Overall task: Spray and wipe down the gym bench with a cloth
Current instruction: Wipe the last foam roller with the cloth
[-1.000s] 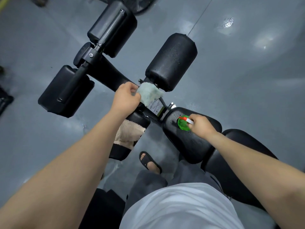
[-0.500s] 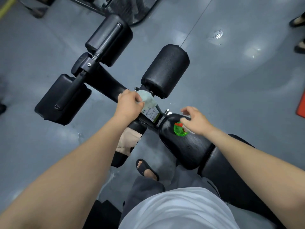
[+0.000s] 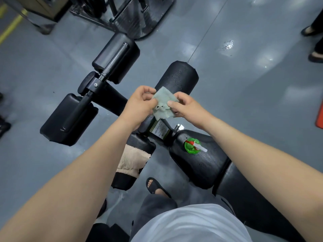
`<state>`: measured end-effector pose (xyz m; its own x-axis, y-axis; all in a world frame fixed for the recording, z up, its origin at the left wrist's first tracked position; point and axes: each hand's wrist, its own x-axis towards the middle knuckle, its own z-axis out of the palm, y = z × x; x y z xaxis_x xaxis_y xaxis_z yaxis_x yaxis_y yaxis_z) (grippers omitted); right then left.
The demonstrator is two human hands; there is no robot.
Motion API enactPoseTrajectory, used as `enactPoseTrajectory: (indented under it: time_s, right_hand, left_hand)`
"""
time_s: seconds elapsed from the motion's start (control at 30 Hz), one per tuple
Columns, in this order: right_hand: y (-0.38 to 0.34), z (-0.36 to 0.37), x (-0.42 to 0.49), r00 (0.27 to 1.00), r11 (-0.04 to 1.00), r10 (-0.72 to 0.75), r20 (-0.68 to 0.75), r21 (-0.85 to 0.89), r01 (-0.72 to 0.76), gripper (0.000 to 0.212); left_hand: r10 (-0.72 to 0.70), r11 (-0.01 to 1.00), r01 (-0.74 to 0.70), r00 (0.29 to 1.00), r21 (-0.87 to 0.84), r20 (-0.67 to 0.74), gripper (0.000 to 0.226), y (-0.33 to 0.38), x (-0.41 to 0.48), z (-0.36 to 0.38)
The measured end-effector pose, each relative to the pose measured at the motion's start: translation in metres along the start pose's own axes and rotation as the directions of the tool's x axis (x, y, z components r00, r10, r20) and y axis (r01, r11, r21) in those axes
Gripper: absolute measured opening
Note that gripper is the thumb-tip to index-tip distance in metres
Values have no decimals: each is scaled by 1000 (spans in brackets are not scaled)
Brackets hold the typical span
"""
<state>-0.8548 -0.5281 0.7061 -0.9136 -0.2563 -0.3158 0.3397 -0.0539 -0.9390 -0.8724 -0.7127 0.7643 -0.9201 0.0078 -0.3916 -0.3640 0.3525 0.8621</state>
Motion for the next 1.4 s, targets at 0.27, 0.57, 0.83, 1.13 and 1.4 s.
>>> enactPoseTrajectory:
  time_s: [0.27,0.57,0.83,1.13,1.4]
  right_hand:
    - [4,-9,-3,987,1000,10,-163,-20,-13,27]
    - [14,-25,-8,997,999,-53,-51,1,53,91]
    - [16,-36,11,948,981,-31,-317,-192,-32,6]
    - [9,-58,22,917,953,-79,-390,-300,-45,17]
    - [0,-74,29,933,984,67,-353,-132,-120,14]
  left_hand:
    - [-135,983,136,991,-123,13,10,-6,20,34]
    - [-155,934,187,980,-305,126,9,10,35,46]
    - [-216,914,218,975,-343,43,17,7,48,38]
    - [-143,852,162,987,497,-75,58,-32,76,14]
    - [36,858,15,995,513,-89,64,-46,69,20]
